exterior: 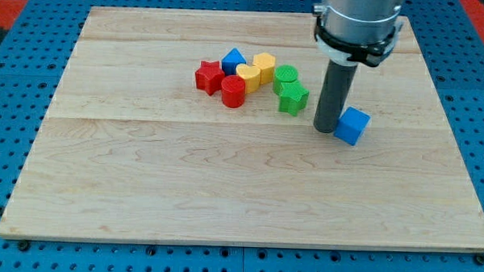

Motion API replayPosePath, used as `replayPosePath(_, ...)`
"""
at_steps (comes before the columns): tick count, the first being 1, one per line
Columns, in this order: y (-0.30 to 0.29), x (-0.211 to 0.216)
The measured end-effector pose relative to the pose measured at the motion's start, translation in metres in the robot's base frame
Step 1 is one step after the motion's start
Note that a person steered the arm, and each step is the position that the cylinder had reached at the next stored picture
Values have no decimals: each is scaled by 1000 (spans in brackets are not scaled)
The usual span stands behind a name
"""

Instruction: Place the blue cube diagonally to the bottom right of the green star

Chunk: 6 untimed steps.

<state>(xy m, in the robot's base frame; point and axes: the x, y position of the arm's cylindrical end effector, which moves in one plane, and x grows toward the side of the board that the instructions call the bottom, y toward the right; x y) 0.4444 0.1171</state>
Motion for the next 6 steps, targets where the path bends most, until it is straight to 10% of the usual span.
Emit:
replayPosePath(4, 96, 7)
replayPosePath(6, 115, 80)
